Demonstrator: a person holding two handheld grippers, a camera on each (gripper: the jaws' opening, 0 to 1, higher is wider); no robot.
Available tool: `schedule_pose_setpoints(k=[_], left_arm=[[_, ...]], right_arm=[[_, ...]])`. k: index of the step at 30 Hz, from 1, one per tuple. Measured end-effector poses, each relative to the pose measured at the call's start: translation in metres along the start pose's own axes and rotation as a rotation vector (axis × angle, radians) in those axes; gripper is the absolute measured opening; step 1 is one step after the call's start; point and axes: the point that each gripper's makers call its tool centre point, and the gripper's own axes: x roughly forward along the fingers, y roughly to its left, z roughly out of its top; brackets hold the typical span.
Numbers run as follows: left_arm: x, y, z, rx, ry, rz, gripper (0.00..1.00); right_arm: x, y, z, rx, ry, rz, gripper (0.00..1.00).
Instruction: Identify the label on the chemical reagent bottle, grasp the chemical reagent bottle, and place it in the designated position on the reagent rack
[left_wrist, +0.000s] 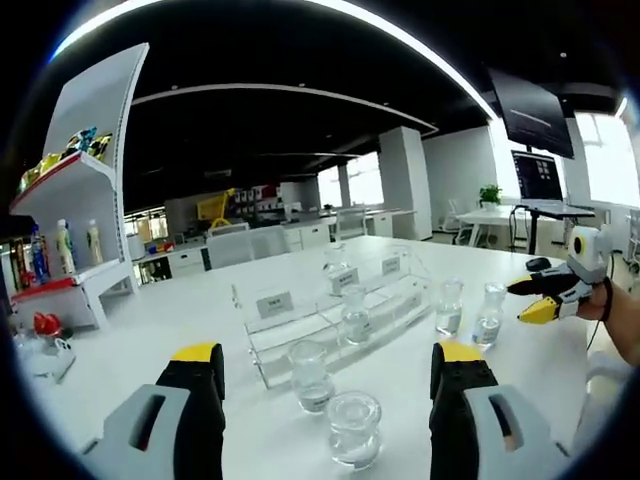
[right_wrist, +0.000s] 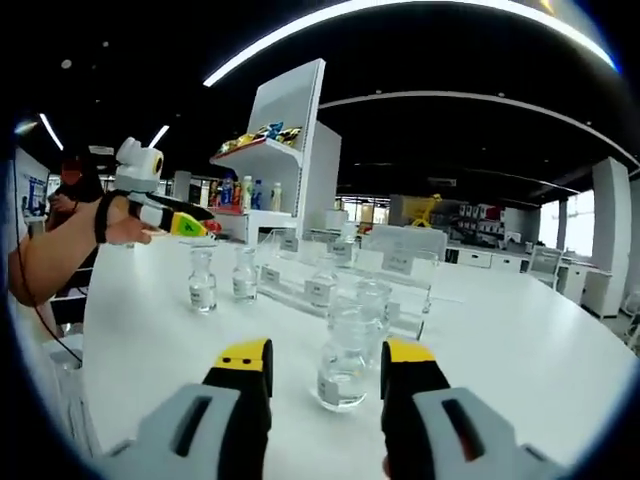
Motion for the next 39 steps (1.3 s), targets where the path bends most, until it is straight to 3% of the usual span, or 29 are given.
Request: schedule_pose_setpoints(k=[8, 12, 19, 23, 39], left_arm=[[-0.002, -0.004, -0.011, -0.022, 0.001, -0.018, 0.82], [-0.002, 0.0, -0.021, -0.037, 0.01, -0.009, 0.75], [-0.001, -0.002, -0.033, -0.053, 0.025, -0.032, 0.66], [0.0, -0.002, -0.041, -0.094, 0.039, -0.044, 0.6], [-0.006, -0.004, -0.049, -0.099, 0.04, -0.047, 0.43]], right_arm=[[0.017, -0.01, -0.004, 0.016, 0.005, -0.042, 0.4], [0.025, -0.017, -0.003, 0.026, -0.011, -0.082, 0.38], [0.032, -0.016, 0.0, 0.022, -0.021, -0.084, 0.25], [0.038, -0.011, -0.004, 0.027, -0.002, -0.062, 0.25], [0.043, -0.014, -0.009, 0.019, 0.031, -0.063, 0.21]])
